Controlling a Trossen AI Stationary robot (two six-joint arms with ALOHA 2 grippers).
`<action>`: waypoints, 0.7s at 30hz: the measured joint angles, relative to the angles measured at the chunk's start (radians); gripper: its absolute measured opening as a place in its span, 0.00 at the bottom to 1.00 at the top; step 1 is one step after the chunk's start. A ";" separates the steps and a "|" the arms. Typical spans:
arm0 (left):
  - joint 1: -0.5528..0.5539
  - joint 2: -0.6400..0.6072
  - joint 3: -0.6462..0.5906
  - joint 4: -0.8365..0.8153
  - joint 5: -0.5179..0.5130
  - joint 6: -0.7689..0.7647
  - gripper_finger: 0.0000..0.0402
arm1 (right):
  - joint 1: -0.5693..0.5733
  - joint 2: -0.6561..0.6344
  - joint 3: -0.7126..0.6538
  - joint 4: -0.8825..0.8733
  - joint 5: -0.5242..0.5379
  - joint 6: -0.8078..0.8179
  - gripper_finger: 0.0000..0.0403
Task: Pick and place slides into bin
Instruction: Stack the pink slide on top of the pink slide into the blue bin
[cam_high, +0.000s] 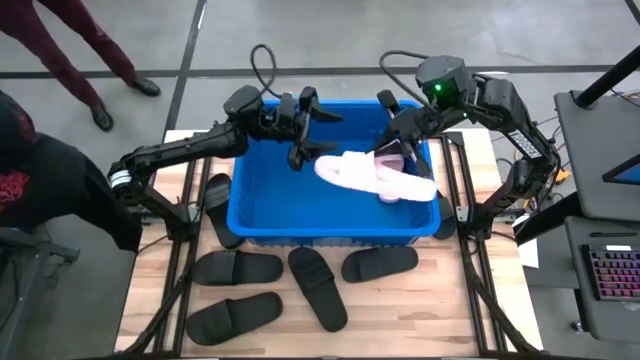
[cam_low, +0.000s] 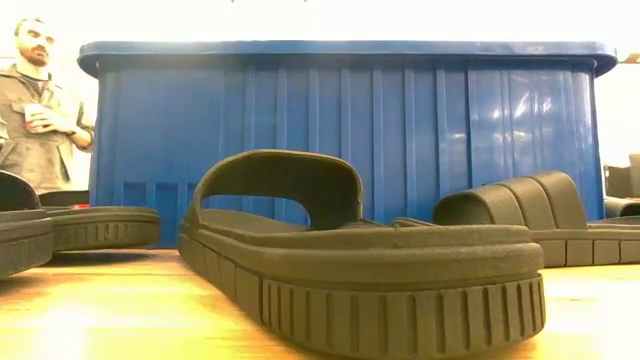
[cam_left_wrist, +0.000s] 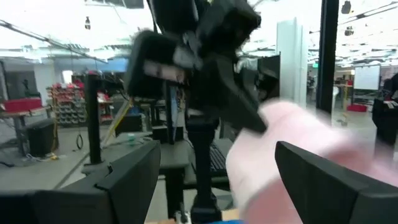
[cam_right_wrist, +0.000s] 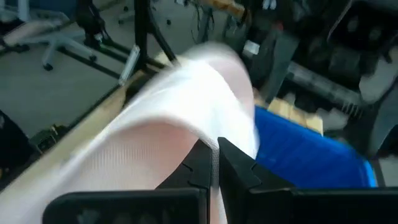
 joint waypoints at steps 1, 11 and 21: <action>0.006 -0.005 0.000 0.002 0.000 0.000 0.75 | 0.000 -0.001 0.000 0.003 -0.001 0.000 0.02; 0.065 -0.044 -0.001 -0.002 -0.002 -0.002 0.75 | 0.000 -0.021 0.000 0.007 0.074 0.010 0.02; 0.074 -0.134 -0.012 -0.017 -0.022 -0.004 0.75 | 0.000 -0.021 0.000 0.008 0.262 0.054 0.02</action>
